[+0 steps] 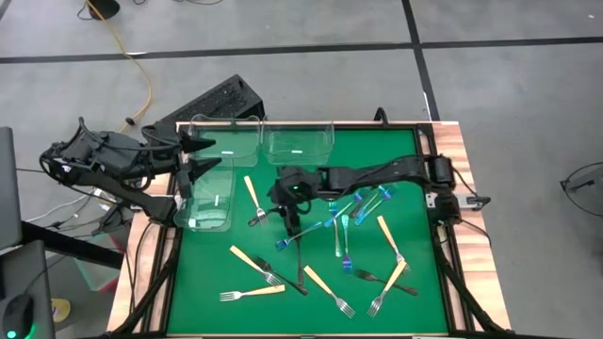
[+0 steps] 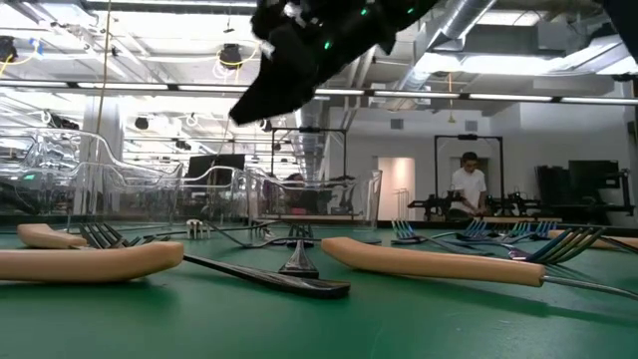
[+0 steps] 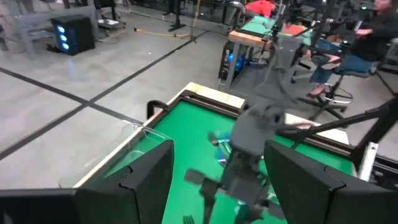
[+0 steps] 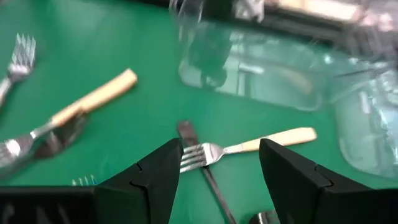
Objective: Sort silverware by color (type)
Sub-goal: Put the black fork into the middle left transparent bin
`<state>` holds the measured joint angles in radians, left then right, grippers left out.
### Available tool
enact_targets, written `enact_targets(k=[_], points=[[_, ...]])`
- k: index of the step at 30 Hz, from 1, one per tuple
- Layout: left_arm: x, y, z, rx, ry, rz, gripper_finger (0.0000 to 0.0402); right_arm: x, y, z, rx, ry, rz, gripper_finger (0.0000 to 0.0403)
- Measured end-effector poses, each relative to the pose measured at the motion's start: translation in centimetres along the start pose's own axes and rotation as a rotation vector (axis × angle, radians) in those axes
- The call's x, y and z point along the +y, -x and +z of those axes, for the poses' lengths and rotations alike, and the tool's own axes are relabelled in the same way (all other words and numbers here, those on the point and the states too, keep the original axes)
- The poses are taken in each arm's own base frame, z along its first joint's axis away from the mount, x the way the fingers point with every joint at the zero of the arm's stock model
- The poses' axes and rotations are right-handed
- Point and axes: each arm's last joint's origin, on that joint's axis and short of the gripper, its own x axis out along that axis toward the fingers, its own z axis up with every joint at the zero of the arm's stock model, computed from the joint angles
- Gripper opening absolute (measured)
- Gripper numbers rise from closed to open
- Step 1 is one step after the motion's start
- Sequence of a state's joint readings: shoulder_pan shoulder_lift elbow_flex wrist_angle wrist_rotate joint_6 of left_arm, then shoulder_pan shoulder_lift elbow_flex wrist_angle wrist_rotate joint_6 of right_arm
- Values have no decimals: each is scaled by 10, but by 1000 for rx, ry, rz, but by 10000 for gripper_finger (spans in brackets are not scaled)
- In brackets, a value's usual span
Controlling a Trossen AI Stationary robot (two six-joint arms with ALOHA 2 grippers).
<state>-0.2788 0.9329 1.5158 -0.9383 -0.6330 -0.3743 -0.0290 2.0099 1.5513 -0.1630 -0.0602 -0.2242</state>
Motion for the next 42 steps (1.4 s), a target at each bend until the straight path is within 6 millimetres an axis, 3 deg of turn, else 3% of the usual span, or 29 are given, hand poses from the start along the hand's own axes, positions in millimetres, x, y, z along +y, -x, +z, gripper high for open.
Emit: enact_targets(k=[12, 26, 37, 42], points=[[0, 0, 0, 0, 17, -1, 234, -9, -42, -28, 171, 72, 33, 240], [0, 0, 0, 0, 19, 1, 234, -31, -41, -38, 204, 85, 31, 240], [0, -1, -1, 13, 18, 9, 234, -19, -75, -72, 286, 96, 96, 240], [0, -1, -1, 13, 20, 9, 234, -18, -75, -75, 317, 89, 102, 240]])
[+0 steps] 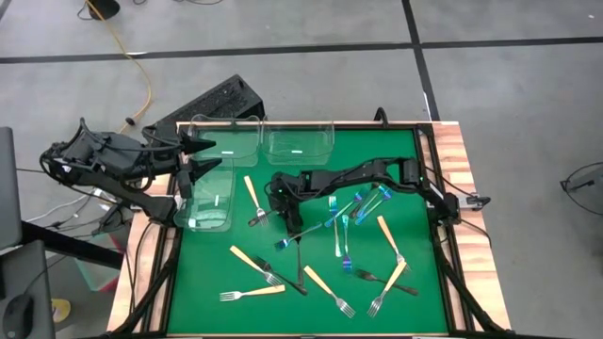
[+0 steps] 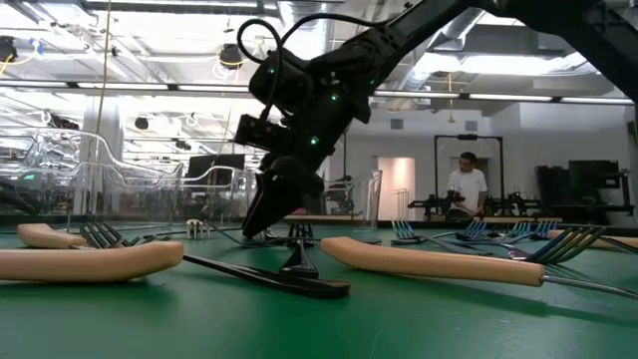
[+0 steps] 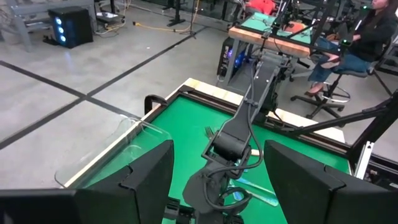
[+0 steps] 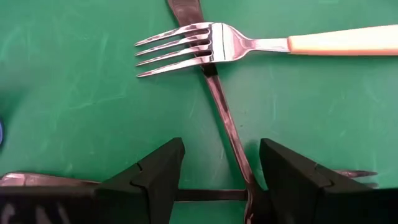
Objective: Sort silverware by color (type)
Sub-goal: Put the black fork into the middle left transparent bin
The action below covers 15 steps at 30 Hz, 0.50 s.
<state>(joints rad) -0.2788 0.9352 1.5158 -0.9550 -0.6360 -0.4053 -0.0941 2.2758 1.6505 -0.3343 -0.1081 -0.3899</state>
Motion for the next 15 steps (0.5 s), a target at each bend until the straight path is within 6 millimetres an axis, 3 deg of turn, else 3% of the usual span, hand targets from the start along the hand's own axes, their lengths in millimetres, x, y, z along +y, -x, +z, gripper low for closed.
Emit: enact_targets(k=[6, 15], points=[[0, 0, 0, -1, 1, 1, 234, -3, 0, -5, 38, -67, 9, 217], [0, 0, 0, -2, 1, 4, 234, -4, 3, -15, 139, -94, 17, 120]])
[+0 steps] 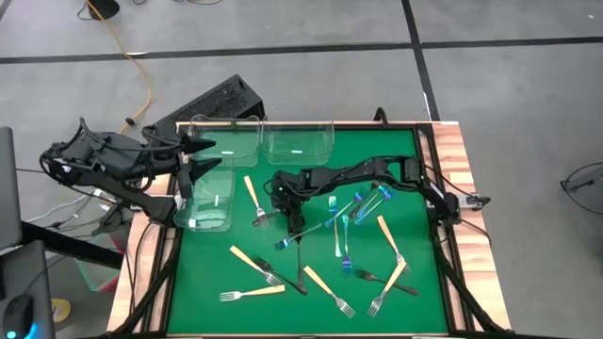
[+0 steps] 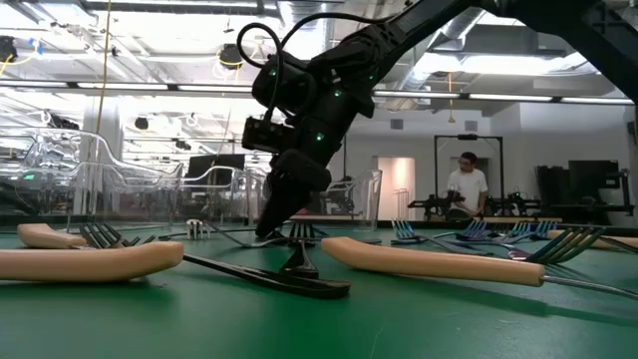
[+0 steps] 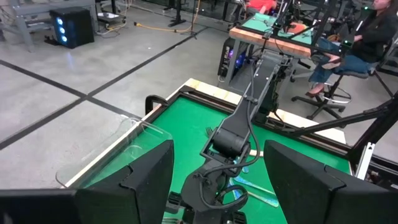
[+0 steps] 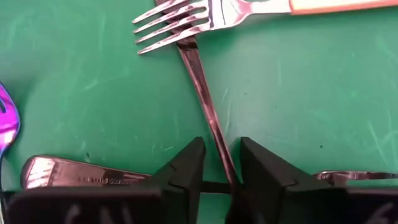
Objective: Sort silverware by color (type)
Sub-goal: Put the black fork into the middle left transparent bin
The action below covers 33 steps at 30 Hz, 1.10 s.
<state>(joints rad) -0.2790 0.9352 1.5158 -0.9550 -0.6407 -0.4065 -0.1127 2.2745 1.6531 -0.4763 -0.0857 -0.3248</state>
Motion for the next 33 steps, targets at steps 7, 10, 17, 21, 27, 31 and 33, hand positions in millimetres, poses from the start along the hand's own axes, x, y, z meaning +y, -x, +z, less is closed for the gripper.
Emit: enact_targets(k=[7, 10, 17, 21, 27, 31, 33], points=[[0, 0, 0, 0, -1, 0, 234, 4, 0, -1, 37, 1, -40, 64], [0, 0, 0, 1, -1, 0, 234, 9, 0, 0, 55, -18, -69, 37], [0, 0, 0, 3, -3, 1, 234, 13, 12, 4, 39, -118, -84, 14], [0, 0, -1, 5, -5, 1, 234, 12, 21, 6, 26, -192, -80, 15], [0, 0, -1, 5, -5, 1, 234, 11, 45, 14, -30, -274, -88, 15], [0, 0, -1, 5, -6, 0, 234, 11, 65, 21, -84, -299, -98, 15], [0, 0, 0, 5, -5, 0, 234, 10, 75, 28, -139, -305, -120, 15]])
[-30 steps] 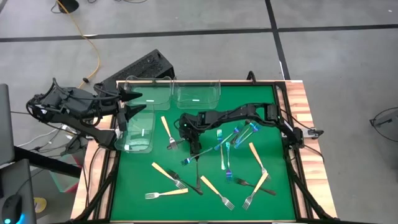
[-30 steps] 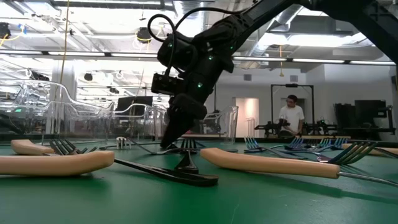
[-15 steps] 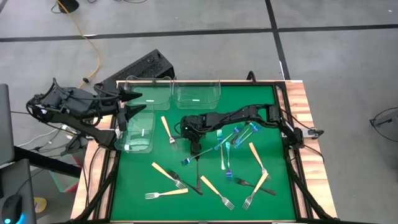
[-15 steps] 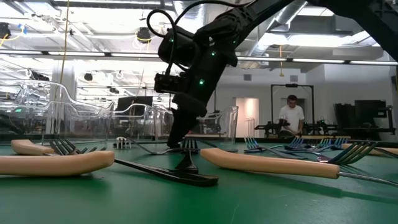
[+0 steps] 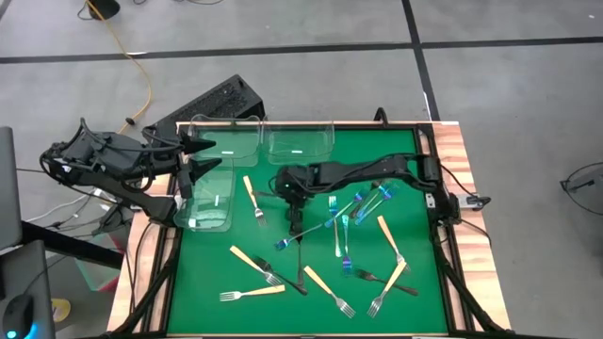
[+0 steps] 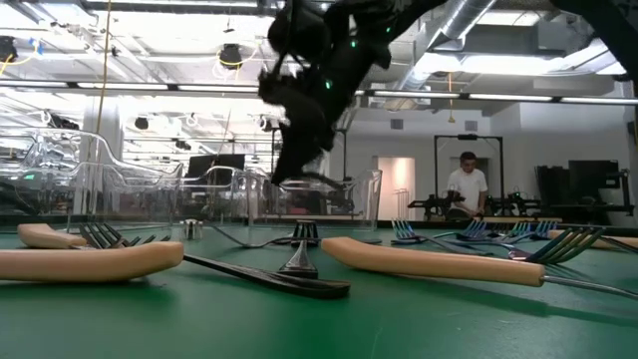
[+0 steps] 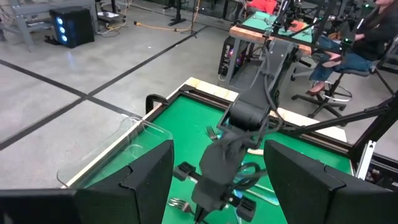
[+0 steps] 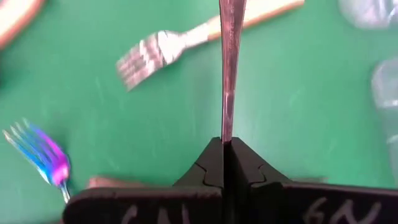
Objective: Sort silverware by color (type)
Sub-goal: Put the black fork into the middle left transparent bin
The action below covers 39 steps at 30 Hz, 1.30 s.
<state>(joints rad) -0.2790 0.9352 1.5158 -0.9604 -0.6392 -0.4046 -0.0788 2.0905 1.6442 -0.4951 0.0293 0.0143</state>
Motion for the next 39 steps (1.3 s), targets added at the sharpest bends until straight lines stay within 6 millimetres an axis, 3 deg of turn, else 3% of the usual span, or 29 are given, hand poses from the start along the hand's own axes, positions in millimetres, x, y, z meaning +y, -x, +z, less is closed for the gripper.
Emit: enact_targets(k=[9, 14, 26, 29, 33, 39], points=[[0, 0, 0, -1, -6, 0, 234, 19, 19, 43, -440, -15, 46, 15], [0, 0, 0, -1, -2, 0, 234, 28, 20, 54, -587, -10, 70, 15], [0, 0, 1, -6, 3, -1, 234, 8, 39, 76, -886, 44, 109, 15], [0, 0, 1, -12, -11, -1, 234, 5, 30, 84, -969, 37, 114, 15], [-1, 0, 2, -15, -16, -3, 234, 8, 8, 103, -940, 66, 144, 15], [1, 2, 2, -21, -14, -4, 234, 11, 5, 141, -962, 126, 174, 15]])
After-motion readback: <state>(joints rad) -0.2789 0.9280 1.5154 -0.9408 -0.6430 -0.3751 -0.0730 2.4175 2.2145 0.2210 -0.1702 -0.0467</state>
